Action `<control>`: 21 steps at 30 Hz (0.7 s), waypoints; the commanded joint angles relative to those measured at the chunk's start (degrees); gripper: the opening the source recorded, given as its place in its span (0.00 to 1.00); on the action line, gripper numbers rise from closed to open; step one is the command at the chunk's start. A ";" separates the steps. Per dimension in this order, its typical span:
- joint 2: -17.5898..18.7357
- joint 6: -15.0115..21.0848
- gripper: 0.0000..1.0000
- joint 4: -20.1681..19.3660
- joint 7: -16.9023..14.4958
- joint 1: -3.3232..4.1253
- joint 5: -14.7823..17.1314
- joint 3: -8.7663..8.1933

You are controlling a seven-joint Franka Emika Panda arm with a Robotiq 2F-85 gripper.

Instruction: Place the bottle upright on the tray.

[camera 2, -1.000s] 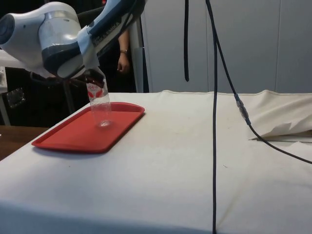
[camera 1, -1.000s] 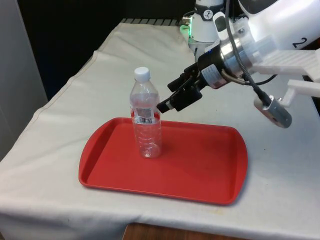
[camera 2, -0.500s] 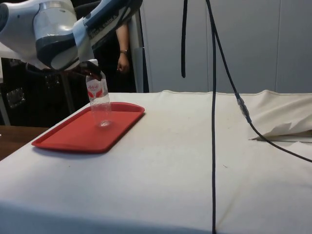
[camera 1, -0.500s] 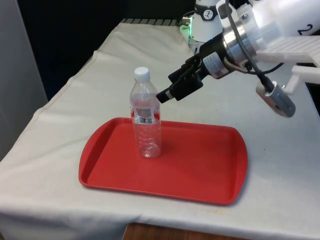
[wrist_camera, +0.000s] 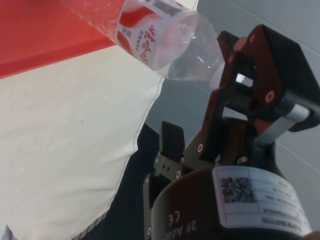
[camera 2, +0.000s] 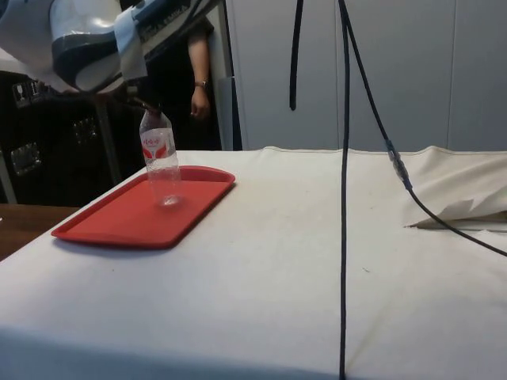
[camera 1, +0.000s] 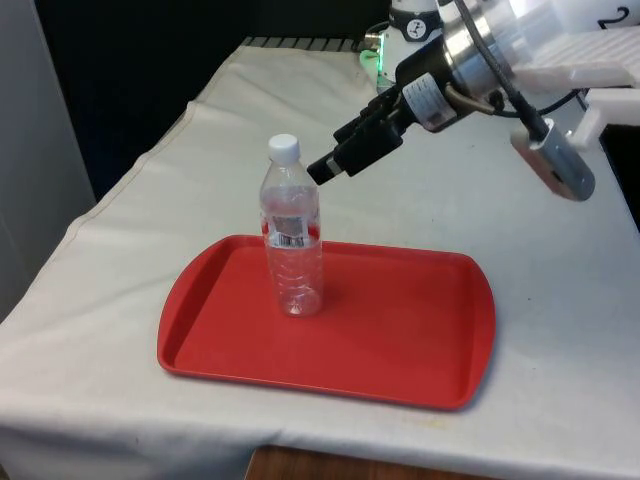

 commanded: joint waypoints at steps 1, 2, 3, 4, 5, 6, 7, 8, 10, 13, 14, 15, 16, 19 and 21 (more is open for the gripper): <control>-0.69 0.40 1.00 -0.23 -0.11 -0.40 0.63 0.46; -0.86 0.40 1.00 -0.23 -0.11 -0.52 0.63 0.52; -1.03 0.40 1.00 -0.23 -0.11 -0.63 0.69 0.63; -0.52 0.00 1.00 0.00 0.00 -0.29 0.06 0.23; -1.15 0.40 1.00 -0.23 -0.11 -0.69 0.69 0.74; -1.32 0.46 1.00 -0.23 -0.11 -0.74 0.74 0.80; -1.43 0.46 1.00 -0.23 -0.11 -0.86 0.80 0.86; -1.60 0.46 1.00 -0.23 -0.11 -0.92 0.86 0.92; -2.01 0.46 1.00 -0.23 -0.17 -1.09 1.15 1.03; -2.46 0.52 1.00 -0.23 -0.17 -1.26 1.38 1.15; -2.01 0.00 1.00 -0.06 -0.06 -0.97 0.80 0.80; -2.58 0.52 1.00 -0.23 -0.17 -1.38 1.43 1.26; -2.75 0.52 1.00 -0.23 -0.17 -1.49 1.49 1.38; -3.27 0.57 1.00 -0.23 -0.17 -1.89 1.72 1.72; -3.50 0.63 1.00 -0.23 -0.23 -2.06 1.83 1.89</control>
